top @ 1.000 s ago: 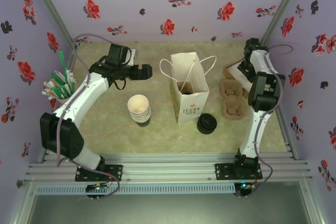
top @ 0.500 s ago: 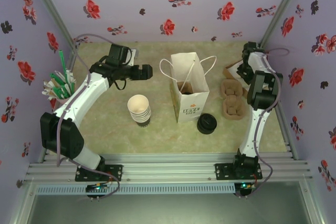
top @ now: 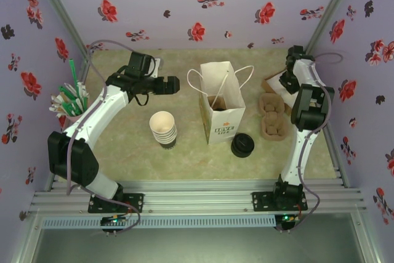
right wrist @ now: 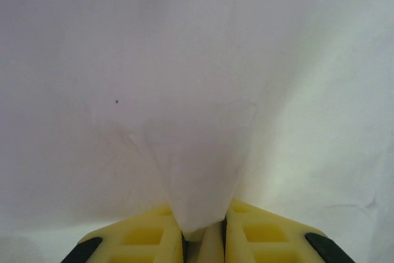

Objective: Pack the takeout coffee

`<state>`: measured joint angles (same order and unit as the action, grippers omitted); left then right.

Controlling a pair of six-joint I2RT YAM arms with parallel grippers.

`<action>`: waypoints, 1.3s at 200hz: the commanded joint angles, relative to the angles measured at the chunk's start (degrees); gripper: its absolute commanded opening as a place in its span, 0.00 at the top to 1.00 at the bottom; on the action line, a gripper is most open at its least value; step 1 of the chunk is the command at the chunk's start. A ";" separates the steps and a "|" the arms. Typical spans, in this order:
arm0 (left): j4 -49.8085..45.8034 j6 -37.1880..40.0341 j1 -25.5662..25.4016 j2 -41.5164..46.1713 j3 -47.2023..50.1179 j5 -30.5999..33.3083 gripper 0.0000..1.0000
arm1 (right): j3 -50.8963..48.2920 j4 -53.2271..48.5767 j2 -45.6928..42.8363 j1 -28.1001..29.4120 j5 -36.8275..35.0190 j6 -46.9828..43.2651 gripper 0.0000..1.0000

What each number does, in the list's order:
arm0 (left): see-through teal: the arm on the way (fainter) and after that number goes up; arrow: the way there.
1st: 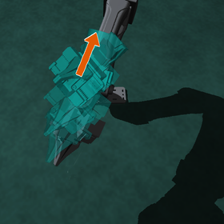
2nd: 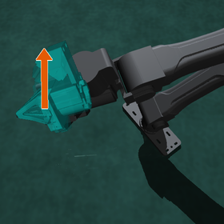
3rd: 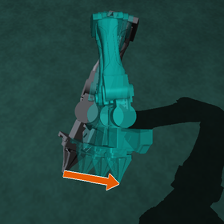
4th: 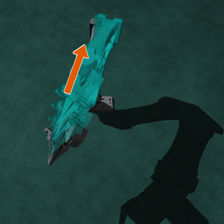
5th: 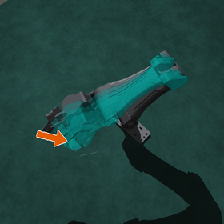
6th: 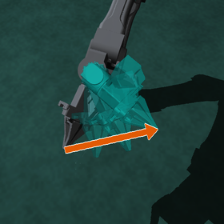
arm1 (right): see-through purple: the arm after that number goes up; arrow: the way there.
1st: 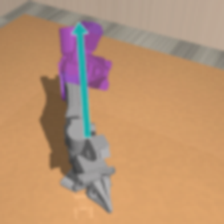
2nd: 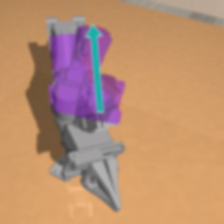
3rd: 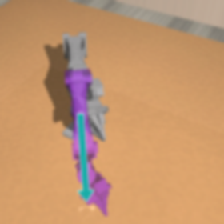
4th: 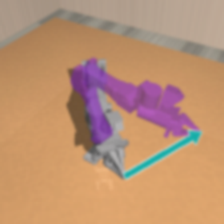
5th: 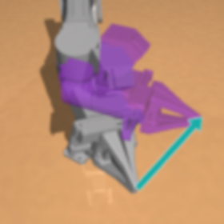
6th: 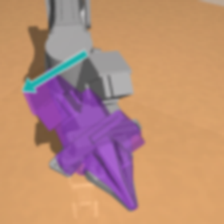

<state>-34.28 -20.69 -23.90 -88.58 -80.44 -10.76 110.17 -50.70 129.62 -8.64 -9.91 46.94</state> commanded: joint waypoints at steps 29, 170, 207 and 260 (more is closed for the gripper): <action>0.09 0.15 -0.71 -0.54 -0.33 -0.75 0.01 | -0.75 -0.86 -5.01 -0.34 -1.69 -0.05 0.81; -0.09 -0.81 -1.72 1.27 -0.77 -0.46 0.01 | -17.11 15.45 -29.54 0.98 -1.26 -8.05 1.00; -0.17 -1.32 -1.92 3.40 -0.59 -0.23 0.01 | -19.76 20.88 -40.06 4.87 3.22 -14.05 1.00; -0.79 -2.53 -2.01 7.93 0.93 -0.06 0.01 | -18.00 23.60 -52.55 11.90 13.82 -19.92 1.00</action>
<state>-34.72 -21.76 -25.36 -84.25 -80.44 -10.74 90.70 -30.17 81.87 1.74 -3.09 30.92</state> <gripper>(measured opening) 0.992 0.065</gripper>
